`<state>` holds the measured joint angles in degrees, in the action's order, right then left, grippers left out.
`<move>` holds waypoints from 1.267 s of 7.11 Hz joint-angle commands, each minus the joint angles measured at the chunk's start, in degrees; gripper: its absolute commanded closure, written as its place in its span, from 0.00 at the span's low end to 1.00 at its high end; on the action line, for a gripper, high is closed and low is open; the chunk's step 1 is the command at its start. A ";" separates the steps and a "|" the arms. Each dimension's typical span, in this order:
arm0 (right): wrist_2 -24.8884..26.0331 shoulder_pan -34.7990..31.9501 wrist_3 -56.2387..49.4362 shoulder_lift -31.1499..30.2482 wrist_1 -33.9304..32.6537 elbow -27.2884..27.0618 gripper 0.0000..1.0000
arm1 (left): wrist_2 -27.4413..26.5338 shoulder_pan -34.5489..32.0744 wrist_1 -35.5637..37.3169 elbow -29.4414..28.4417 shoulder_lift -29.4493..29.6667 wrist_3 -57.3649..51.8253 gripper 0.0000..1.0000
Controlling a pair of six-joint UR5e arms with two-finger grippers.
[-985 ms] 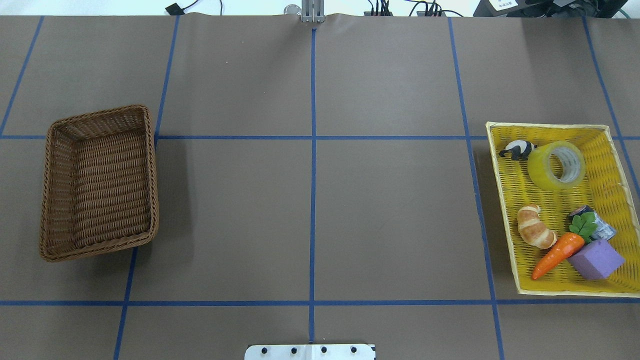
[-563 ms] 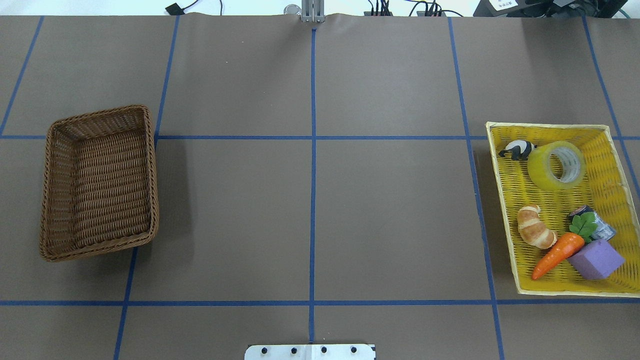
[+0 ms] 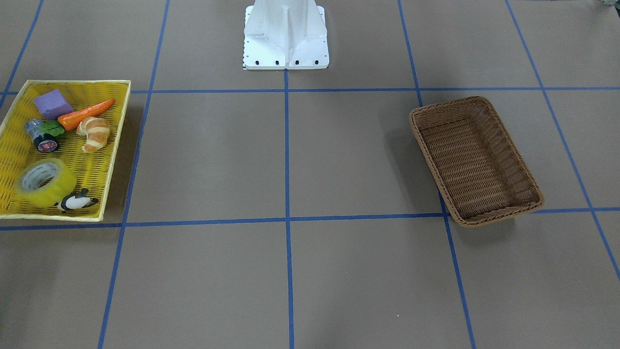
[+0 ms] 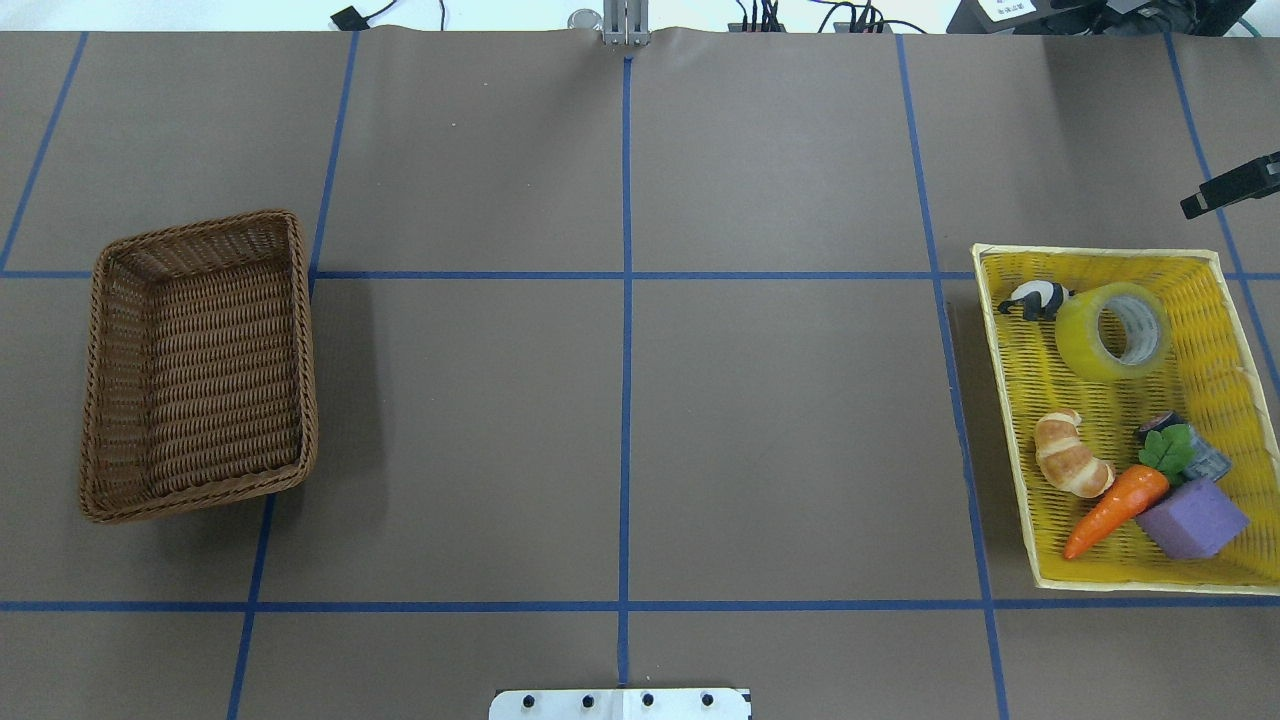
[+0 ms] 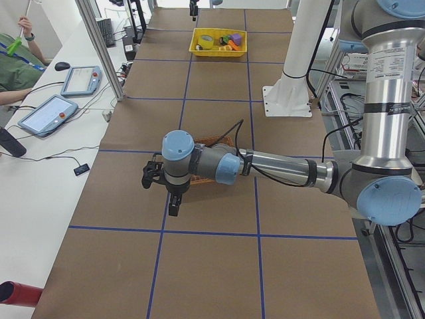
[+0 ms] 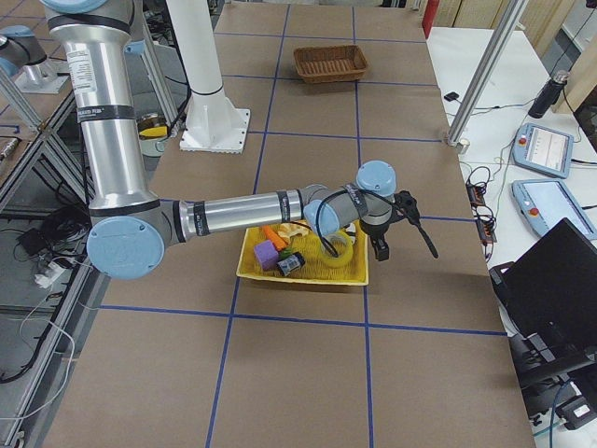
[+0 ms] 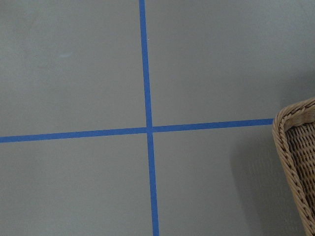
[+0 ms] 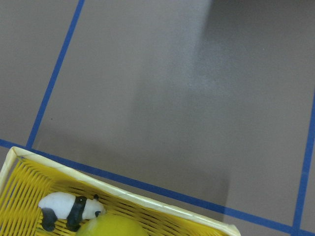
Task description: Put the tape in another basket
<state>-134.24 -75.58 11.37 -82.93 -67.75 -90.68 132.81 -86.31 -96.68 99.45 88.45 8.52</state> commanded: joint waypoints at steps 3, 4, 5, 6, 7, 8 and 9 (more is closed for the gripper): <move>-0.41 6.83 -9.35 -2.77 0.60 0.68 0.00 | -0.01 0.00 -0.08 0.04 -0.03 0.00 0.01; -0.15 8.59 -9.44 -3.03 0.60 0.77 0.00 | -0.01 0.00 -0.08 -0.14 -0.12 0.00 0.01; 0.29 10.00 -9.44 -3.12 0.52 1.29 0.00 | -0.01 0.00 -0.08 -0.14 -0.12 0.00 0.01; 1.16 11.32 -9.53 -3.29 0.34 1.73 0.00 | -0.01 0.00 -0.08 -0.05 -0.12 0.00 0.01; 1.26 11.60 -9.70 -3.30 0.34 2.34 0.00 | -0.01 0.00 -0.08 -0.05 -0.12 0.00 0.01; 1.35 11.95 -9.70 -3.38 0.34 3.31 0.00 | -0.01 0.00 -0.08 -0.14 -0.12 -0.08 0.01; 1.35 11.95 -9.88 -3.56 0.34 3.92 0.00 | -0.01 0.00 -0.08 -0.14 -0.12 0.00 0.01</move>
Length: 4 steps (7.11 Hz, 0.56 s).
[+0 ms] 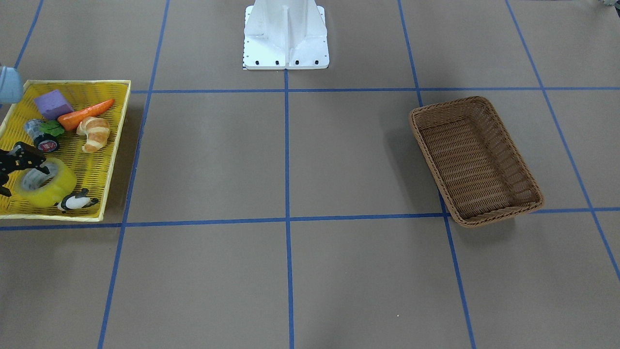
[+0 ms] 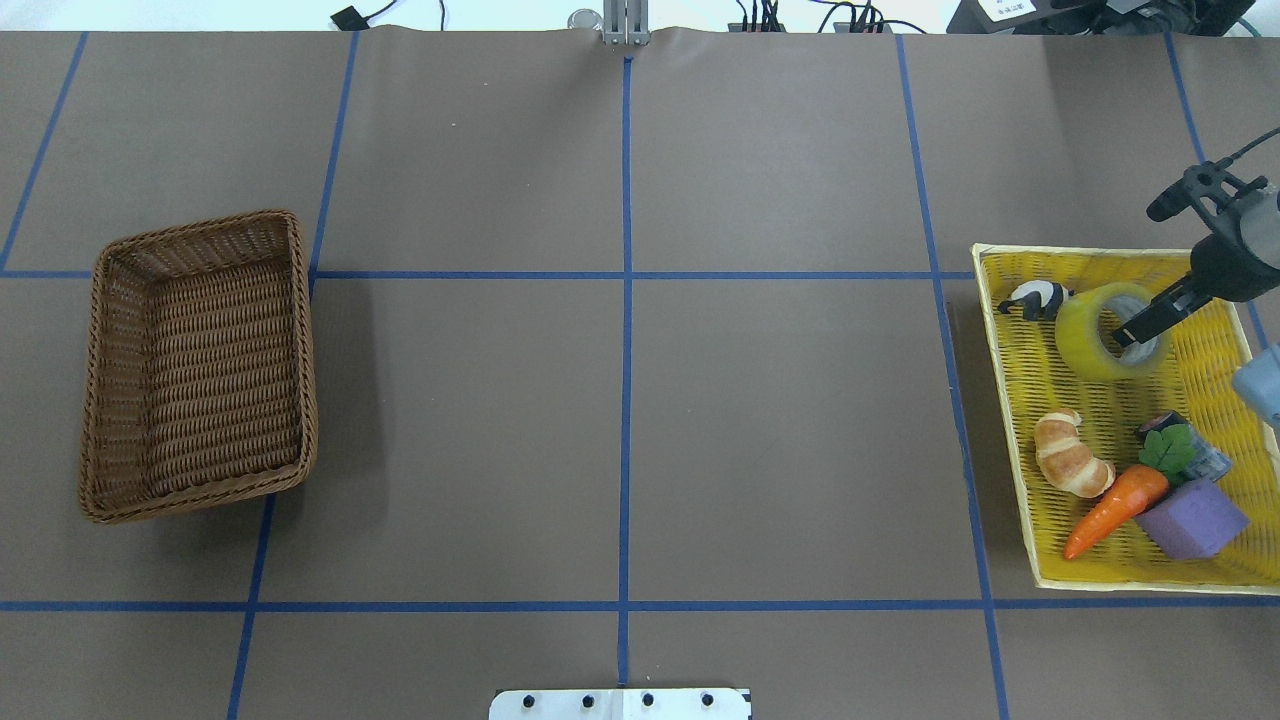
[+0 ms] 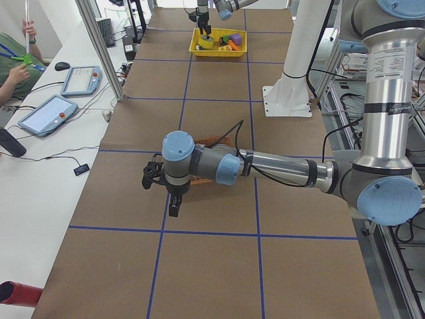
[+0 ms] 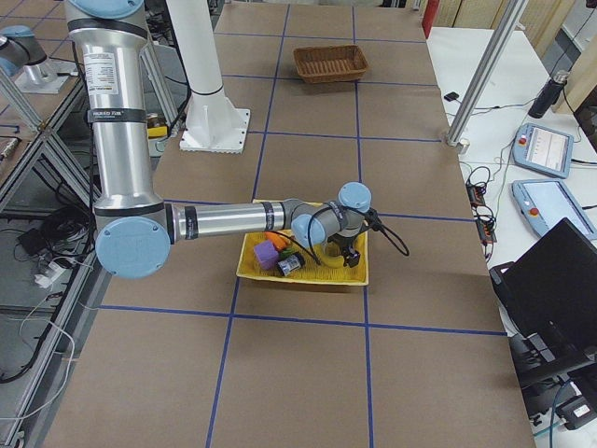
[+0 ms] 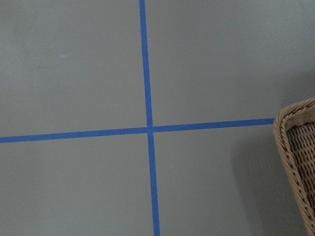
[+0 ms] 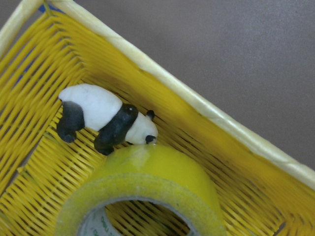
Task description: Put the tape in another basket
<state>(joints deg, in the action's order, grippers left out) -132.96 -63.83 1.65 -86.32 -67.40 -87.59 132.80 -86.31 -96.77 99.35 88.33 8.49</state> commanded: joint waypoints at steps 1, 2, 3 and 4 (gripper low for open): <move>0.07 0.20 -0.94 -0.95 -0.01 0.84 0.00 | 0.09 0.00 0.00 -0.04 0.00 0.04 0.01; 0.07 0.20 -1.99 -1.65 -0.09 0.84 0.00 | 0.00 0.00 0.00 -0.04 0.00 0.04 0.01; 0.07 0.28 -2.00 -1.66 -0.18 0.93 0.12 | 0.09 0.00 0.00 -0.04 0.00 0.04 0.01; 0.07 0.20 -2.09 -1.66 -0.01 1.02 0.75 | 0.09 0.00 0.00 -0.04 -0.09 -0.05 0.01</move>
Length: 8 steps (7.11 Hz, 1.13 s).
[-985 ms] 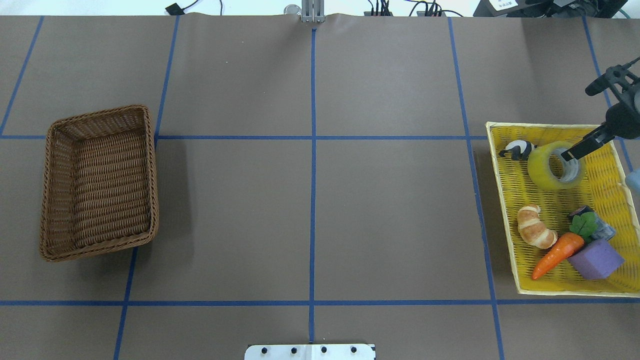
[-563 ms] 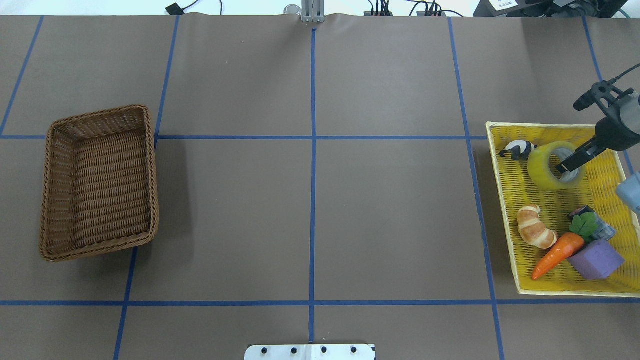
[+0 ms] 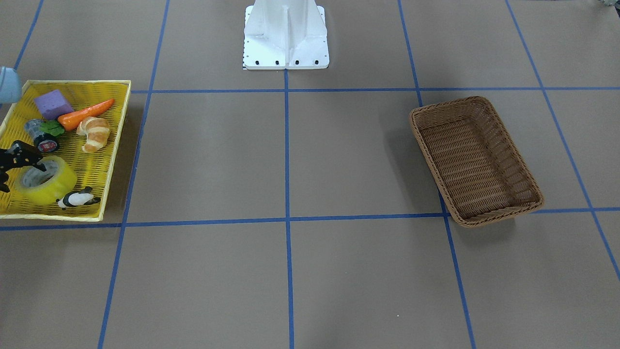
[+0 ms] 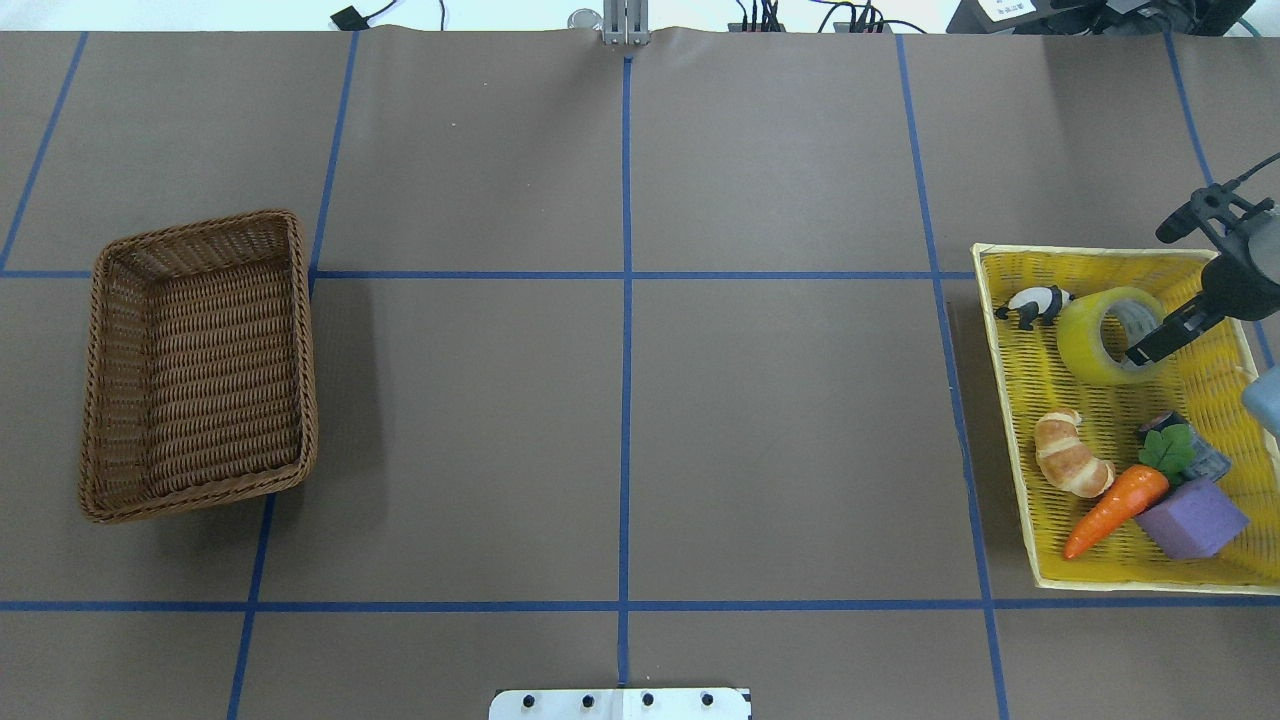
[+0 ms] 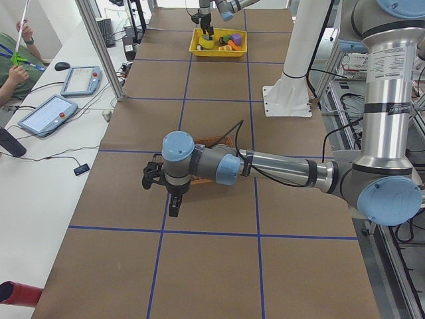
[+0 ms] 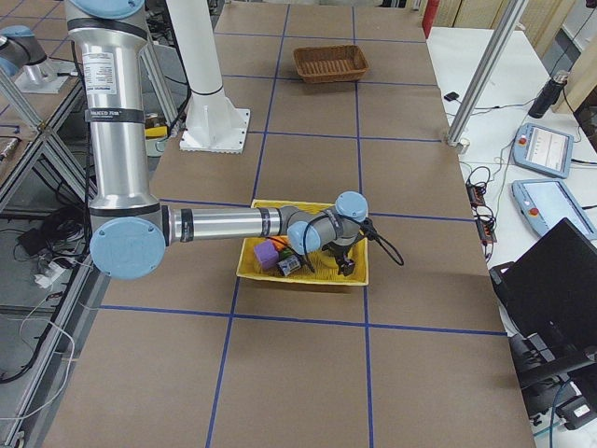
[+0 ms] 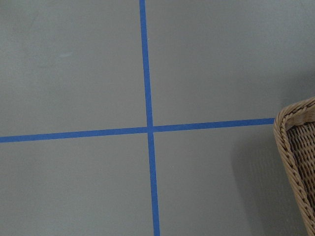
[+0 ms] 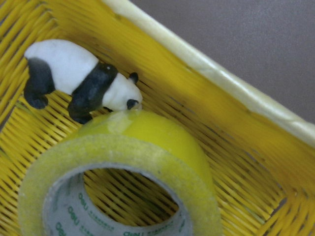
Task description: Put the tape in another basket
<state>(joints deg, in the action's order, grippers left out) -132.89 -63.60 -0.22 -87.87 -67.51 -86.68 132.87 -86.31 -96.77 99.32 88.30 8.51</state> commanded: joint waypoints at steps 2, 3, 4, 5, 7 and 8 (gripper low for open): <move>0.00 -0.21 -0.31 -0.11 0.54 -0.16 1.00 | 0.02 0.00 0.00 -0.09 -0.15 -0.16 0.01; -0.26 -0.38 -0.22 -0.37 0.62 -0.59 1.00 | 0.02 0.00 0.00 -0.09 -0.15 -0.16 0.01; -1.22 -1.34 -0.14 -0.29 0.62 -1.29 1.00 | 0.02 0.00 0.00 -0.09 -0.24 -0.07 0.01; -3.41 -2.57 0.13 -0.46 0.45 -2.78 1.00 | 0.02 0.00 -0.35 -0.09 -0.24 -0.07 0.01; -15.67 -8.01 0.91 -0.46 0.71 -3.41 1.00 | 0.02 0.00 -0.35 0.17 -0.15 0.11 0.01; -18.52 -8.21 3.01 0.06 0.71 -4.89 1.00 | 0.02 0.09 -1.40 0.35 0.20 0.02 0.01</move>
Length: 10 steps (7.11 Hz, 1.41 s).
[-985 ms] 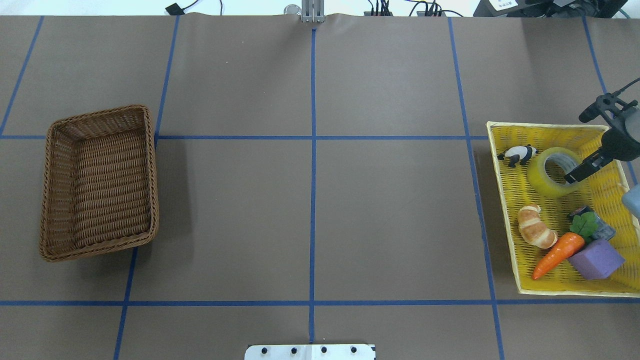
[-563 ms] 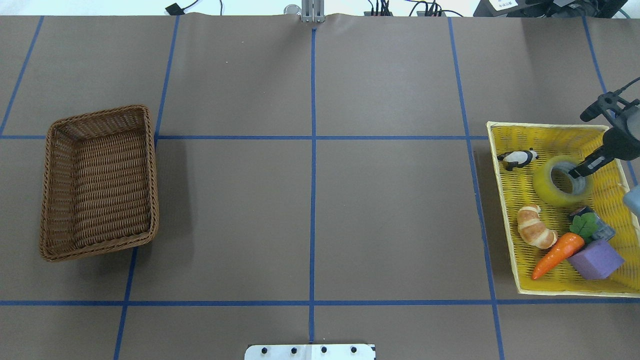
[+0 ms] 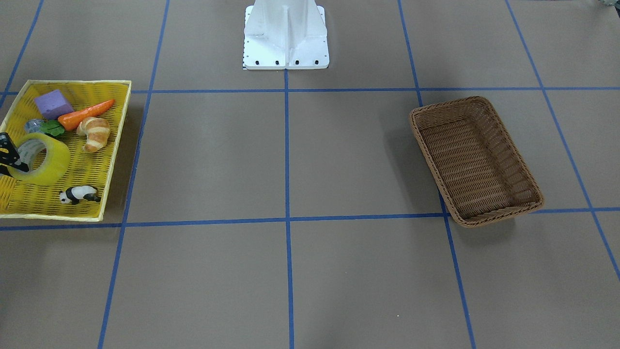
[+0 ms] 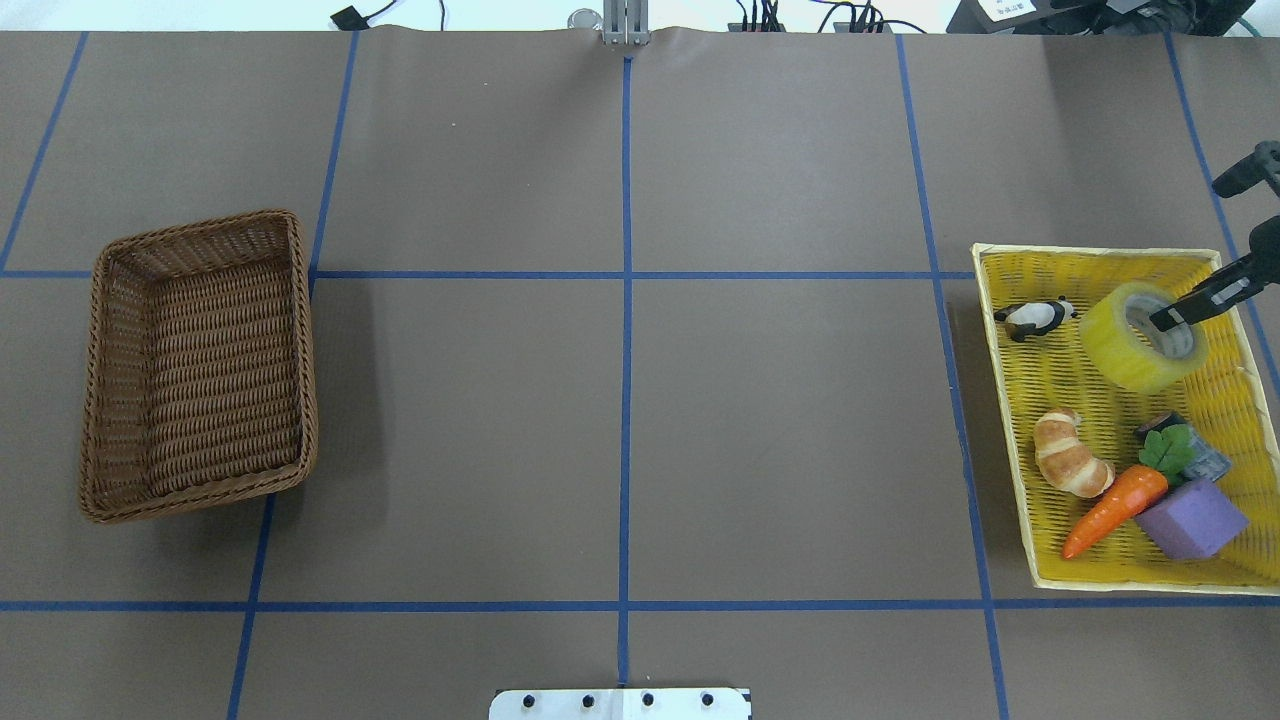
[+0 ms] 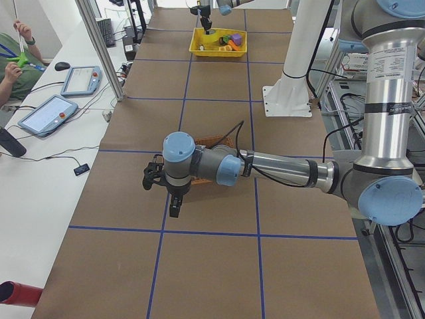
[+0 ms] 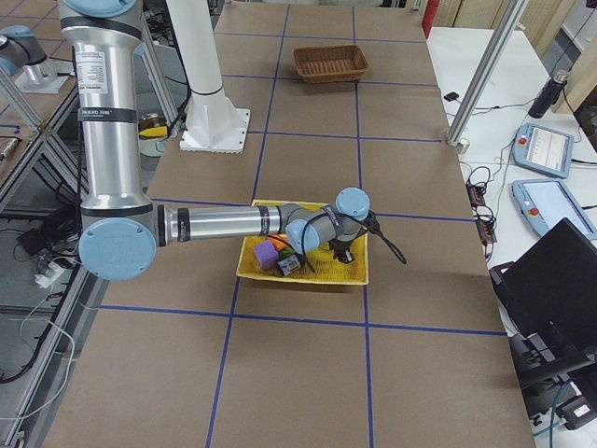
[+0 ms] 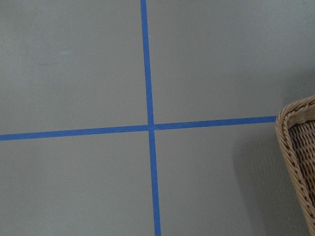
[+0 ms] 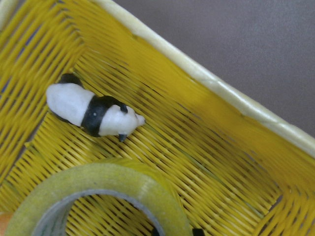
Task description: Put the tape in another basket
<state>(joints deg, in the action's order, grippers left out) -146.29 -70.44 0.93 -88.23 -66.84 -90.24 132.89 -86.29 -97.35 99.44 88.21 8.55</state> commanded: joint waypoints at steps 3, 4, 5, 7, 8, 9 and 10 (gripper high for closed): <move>-6.28 0.72 29.74 9.26 3.62 -9.86 1.00 | 0.26 2.96 -11.85 -0.65 0.64 2.35 0.01; -5.50 4.48 41.23 13.13 10.09 -9.78 1.00 | 0.09 4.10 -14.59 -0.74 1.60 3.57 0.01; -0.80 8.96 51.70 16.65 15.98 -10.04 1.00 | -0.09 6.11 -20.54 -1.53 3.35 14.89 0.01; 12.89 18.63 73.07 17.74 32.38 -11.54 1.00 | -0.44 10.78 -40.53 -4.42 4.07 34.87 0.02; 20.18 23.37 82.91 17.74 40.74 -11.54 1.00 | -0.44 11.66 -48.38 -4.96 4.16 42.61 0.02; 26.26 27.59 87.53 17.57 46.48 -11.54 1.00 | -0.35 12.63 -54.37 -4.70 4.60 51.91 0.02; 31.54 31.64 90.19 17.56 50.54 -11.54 1.00 | -0.44 15.16 -59.91 -4.79 6.78 64.62 0.02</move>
<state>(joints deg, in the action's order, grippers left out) -121.69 -43.86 86.18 -70.64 -22.41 -101.75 132.50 -73.49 -150.00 94.76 93.19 59.55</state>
